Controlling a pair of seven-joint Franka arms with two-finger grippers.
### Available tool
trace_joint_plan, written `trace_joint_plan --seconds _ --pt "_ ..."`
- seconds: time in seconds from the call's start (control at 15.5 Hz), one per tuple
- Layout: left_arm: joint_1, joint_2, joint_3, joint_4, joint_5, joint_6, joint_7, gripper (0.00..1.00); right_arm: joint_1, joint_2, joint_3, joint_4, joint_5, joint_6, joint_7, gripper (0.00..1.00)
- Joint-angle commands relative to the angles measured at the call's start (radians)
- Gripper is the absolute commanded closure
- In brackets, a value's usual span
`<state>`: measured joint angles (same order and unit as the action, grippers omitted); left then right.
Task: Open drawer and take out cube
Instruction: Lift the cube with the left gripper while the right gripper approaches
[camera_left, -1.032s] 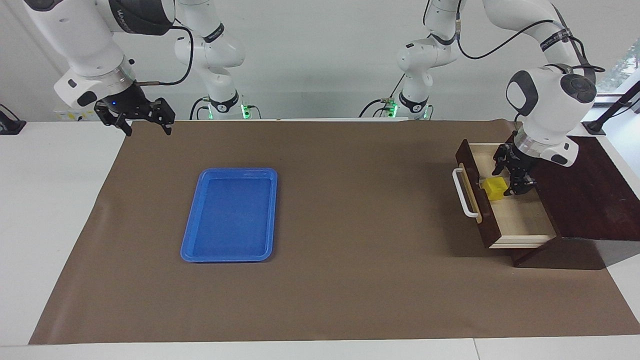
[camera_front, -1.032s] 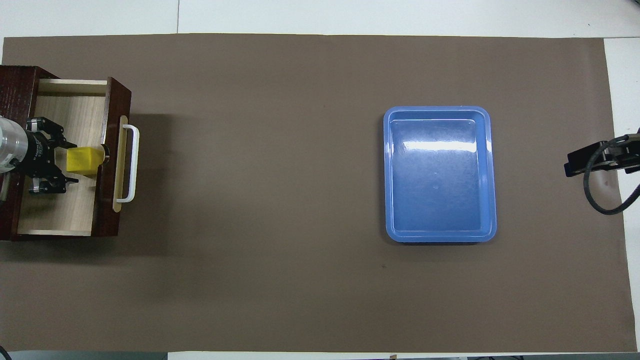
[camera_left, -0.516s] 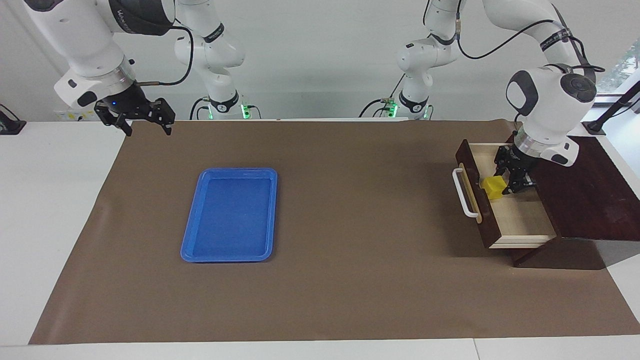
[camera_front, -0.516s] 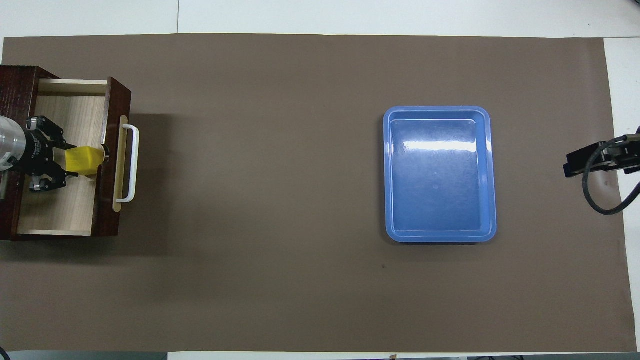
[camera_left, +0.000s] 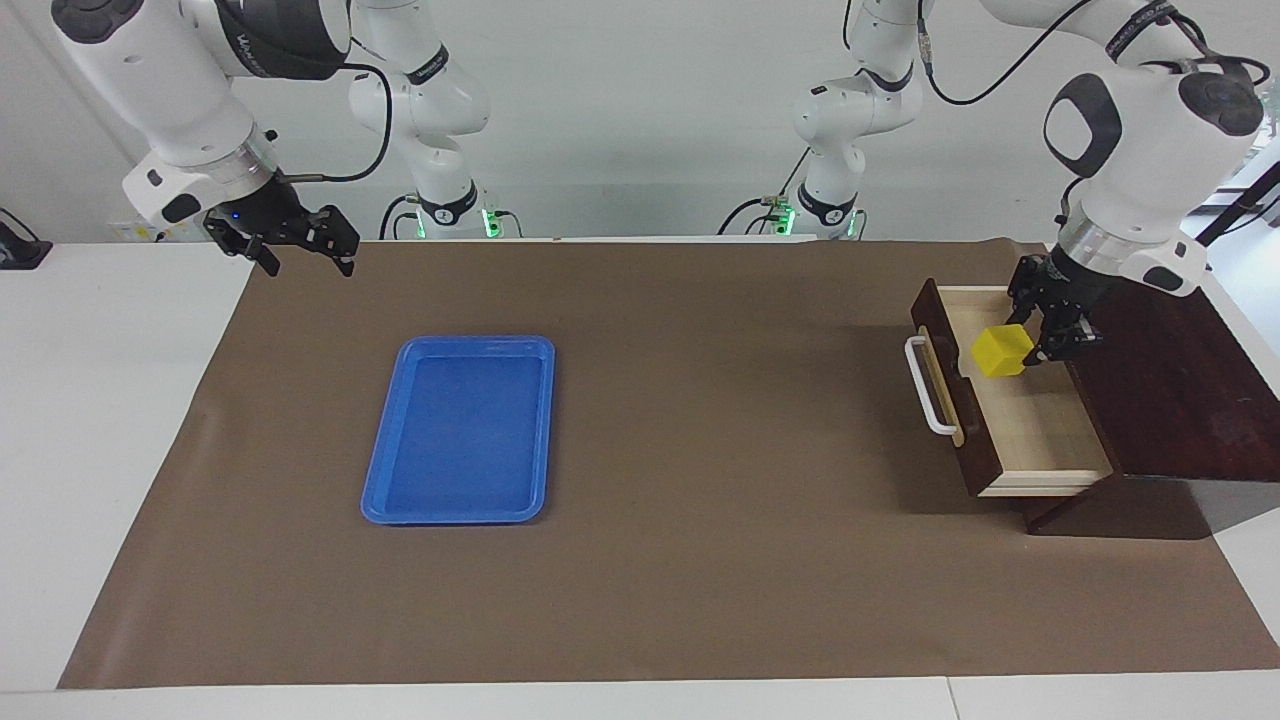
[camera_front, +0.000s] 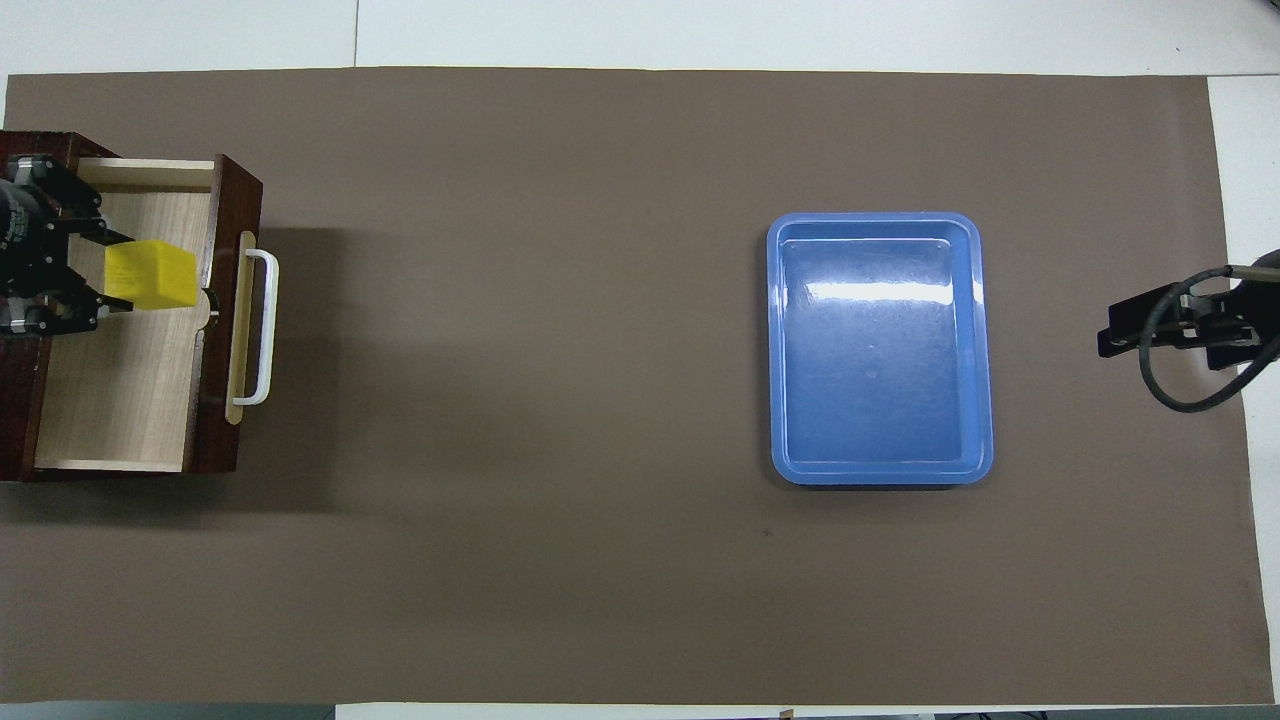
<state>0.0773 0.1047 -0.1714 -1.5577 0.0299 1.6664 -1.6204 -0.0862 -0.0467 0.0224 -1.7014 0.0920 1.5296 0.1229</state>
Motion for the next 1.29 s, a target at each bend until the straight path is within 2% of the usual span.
trace_joint_plan --seconds 0.0,0.32,0.52,0.77,0.97,1.23 --pt "-0.138 0.064 0.012 0.091 0.007 -0.054 -0.155 1.00 -0.018 -0.053 0.010 -0.107 0.099 0.063 0.171 0.00" --pt "-0.328 0.070 0.010 0.067 0.041 -0.022 -0.393 1.00 0.003 0.011 0.013 -0.118 0.311 0.081 0.574 0.00" --pt "-0.393 0.110 0.007 0.071 0.042 0.019 -0.516 1.00 0.066 0.079 0.013 -0.119 0.418 0.130 0.778 0.00" --pt "-0.415 0.151 0.007 0.062 0.041 0.076 -0.523 1.00 0.164 0.165 0.013 -0.121 0.572 0.213 0.968 0.00" --pt "-0.399 0.156 0.009 0.044 0.044 0.137 -0.519 1.00 0.244 0.169 0.013 -0.187 0.696 0.328 1.031 0.01" --pt "-0.402 0.150 0.009 0.007 0.050 0.145 -0.510 1.00 0.345 0.229 0.014 -0.189 0.758 0.408 1.106 0.01"
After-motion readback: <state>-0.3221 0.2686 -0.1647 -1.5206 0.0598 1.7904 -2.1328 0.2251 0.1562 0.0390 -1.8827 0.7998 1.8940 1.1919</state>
